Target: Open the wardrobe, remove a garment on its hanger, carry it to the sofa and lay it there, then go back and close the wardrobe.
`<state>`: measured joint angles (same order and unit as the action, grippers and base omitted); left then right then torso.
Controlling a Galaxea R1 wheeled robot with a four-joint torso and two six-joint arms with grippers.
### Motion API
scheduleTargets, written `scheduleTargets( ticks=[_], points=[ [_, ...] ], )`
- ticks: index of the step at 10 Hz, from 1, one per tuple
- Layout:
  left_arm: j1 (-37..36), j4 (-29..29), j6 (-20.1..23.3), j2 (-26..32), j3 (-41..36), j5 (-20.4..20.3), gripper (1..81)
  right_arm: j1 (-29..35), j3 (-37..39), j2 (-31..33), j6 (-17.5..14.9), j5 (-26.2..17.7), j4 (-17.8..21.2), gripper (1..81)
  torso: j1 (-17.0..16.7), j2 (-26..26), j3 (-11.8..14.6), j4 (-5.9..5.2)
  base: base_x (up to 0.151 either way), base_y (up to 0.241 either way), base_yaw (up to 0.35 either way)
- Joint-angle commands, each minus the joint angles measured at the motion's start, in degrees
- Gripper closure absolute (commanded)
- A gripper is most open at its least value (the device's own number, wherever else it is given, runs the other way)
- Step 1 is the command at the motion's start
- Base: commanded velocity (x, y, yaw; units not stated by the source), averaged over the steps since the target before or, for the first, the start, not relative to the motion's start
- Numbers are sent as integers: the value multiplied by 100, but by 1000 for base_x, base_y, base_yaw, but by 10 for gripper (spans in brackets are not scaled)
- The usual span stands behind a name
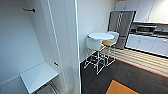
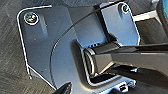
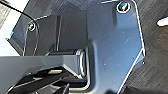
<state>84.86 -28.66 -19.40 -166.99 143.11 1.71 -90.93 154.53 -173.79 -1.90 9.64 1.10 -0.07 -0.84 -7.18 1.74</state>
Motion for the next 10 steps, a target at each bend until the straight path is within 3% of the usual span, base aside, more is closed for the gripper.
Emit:
scheduleTargets(
  ticks=[1, 10],
  points=[
    [-237, 27, 6, -45, 129, 278, 10, 211, 6, -18, -12, -296, 22, 10, 7, 0, 0, 0, 0, 0, 286],
    [-237, 36, -3, -125, 183, 260, 10, 211, 15, -18, -20, -305, 13, 10, 7, 0, 0, 0, 0, 0, 287]
  ],
)
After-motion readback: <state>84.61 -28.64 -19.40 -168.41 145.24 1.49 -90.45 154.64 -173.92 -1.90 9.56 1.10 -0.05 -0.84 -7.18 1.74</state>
